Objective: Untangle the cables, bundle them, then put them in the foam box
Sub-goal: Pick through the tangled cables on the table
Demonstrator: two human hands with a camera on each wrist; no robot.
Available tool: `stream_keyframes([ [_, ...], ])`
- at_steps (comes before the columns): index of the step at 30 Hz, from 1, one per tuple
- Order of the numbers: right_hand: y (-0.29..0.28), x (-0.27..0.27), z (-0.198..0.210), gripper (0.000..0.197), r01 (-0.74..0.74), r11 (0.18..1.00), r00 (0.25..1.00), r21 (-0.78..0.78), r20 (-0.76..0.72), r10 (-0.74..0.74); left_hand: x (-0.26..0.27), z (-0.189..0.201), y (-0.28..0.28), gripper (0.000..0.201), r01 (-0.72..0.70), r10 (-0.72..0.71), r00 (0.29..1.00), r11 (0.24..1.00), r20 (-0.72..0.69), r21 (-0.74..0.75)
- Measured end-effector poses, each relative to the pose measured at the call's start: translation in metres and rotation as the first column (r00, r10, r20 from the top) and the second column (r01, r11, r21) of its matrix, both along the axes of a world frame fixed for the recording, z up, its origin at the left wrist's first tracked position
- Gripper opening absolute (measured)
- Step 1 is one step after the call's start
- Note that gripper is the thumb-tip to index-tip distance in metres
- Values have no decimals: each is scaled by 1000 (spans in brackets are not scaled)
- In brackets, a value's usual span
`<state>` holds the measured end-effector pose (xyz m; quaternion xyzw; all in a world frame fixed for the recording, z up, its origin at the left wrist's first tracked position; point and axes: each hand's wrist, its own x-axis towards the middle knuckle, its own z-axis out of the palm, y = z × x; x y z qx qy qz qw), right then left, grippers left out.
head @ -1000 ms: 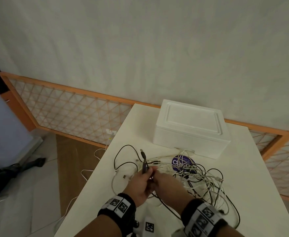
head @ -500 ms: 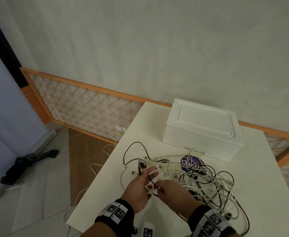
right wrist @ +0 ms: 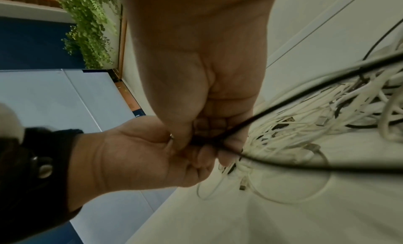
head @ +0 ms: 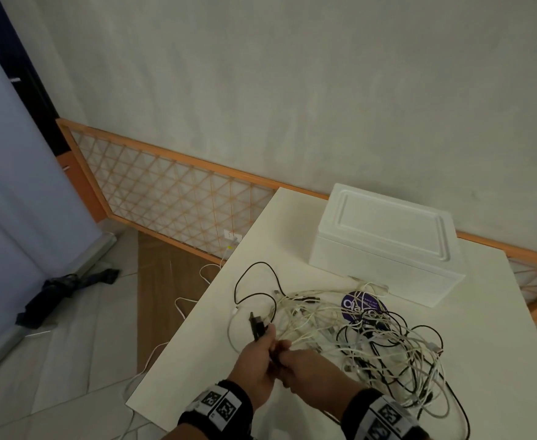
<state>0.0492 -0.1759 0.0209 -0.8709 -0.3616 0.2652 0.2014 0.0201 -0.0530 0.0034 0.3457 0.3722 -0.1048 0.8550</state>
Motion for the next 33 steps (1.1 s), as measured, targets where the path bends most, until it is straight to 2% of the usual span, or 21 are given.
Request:
stream_keyframes([
  [2, -2, 12, 5, 31, 11, 1000, 1000, -26, 29, -10, -1, -1, 7, 25, -111, 111, 994, 992, -8, -66],
  [4, -4, 36, 9, 25, 168, 985, 981, 40, 95, -172, -1, -2, 15, 26, -192, 190, 981, 979, -29, -75],
  [6, -7, 68, 9, 19, 328, 938, 913, 114, 216, -346, 0, -3, 19, 34, -185, 183, 982, 982, -41, -33],
  [8, -10, 99, 5, 16, 422, 901, 861, 103, 264, -434, 2, -3, 19, 34, -161, 161, 986, 987, -36, 3],
  [10, -11, 128, -10, 20, 426, 904, 868, 7, 279, -411, 10, -3, 18, 31, -137, 138, 990, 990, -9, 27],
  [12, -13, 149, -27, 32, 390, 916, 893, -92, 279, -352, 19, -1, 19, 32, -113, 113, 994, 992, 6, 56],
  [14, -12, 163, -39, 41, 347, 920, 925, -183, 229, -304, 28, -1, 21, 32, -100, 100, 995, 992, 9, 70],
  [17, -8, 173, -53, 43, 284, 901, 954, -327, 193, -230, 36, -2, 21, 32, -93, 94, 996, 993, -6, 79],
  [21, -8, 181, -64, 16, 286, 923, 938, -258, 271, -215, 42, -7, 21, 29, -87, 89, 996, 992, -27, 88],
  [26, -13, 181, -70, 34, 261, 936, 954, -236, 214, -212, 50, -16, 18, 30, -62, 66, 997, 992, -40, 108],
  [28, -13, 177, -71, 31, 222, 928, 958, -300, 246, -150, 53, -18, 16, 28, -47, 51, 998, 993, -36, 107],
  [30, -14, 174, -68, 23, 233, 914, 931, -332, 349, -110, 55, -21, 15, 26, -35, 40, 998, 993, -40, 110],
  [33, -14, 173, -61, 15, 263, 923, 893, -282, 433, -122, 56, -21, 16, 26, -43, 47, 998, 993, -39, 113],
])
